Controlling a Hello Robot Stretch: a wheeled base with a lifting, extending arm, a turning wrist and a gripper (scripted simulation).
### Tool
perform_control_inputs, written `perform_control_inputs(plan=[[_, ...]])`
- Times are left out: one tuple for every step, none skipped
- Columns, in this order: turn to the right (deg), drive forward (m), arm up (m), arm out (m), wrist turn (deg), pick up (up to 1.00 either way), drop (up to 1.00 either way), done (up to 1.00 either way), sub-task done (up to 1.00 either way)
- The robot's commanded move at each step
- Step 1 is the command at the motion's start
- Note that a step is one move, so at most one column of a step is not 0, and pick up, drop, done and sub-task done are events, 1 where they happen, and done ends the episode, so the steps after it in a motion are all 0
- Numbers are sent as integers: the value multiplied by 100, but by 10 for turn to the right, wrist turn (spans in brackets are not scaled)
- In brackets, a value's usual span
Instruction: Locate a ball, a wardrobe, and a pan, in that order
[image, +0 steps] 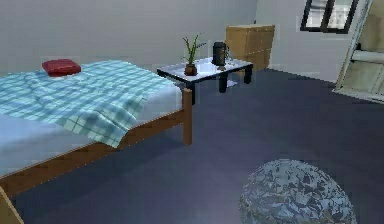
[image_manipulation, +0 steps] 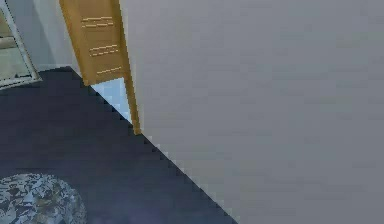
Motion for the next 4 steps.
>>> perform_control_inputs(plan=[[-180, 0, 0, 0, 0, 0, 0, 0, 0], [0, 80, 0, 0, 0, 0, 0, 0, 0], [450, 0, 0, 0, 0, 0, 0, 0, 0], [60, 0, 0, 0, 0, 0, 0, 0, 0]])
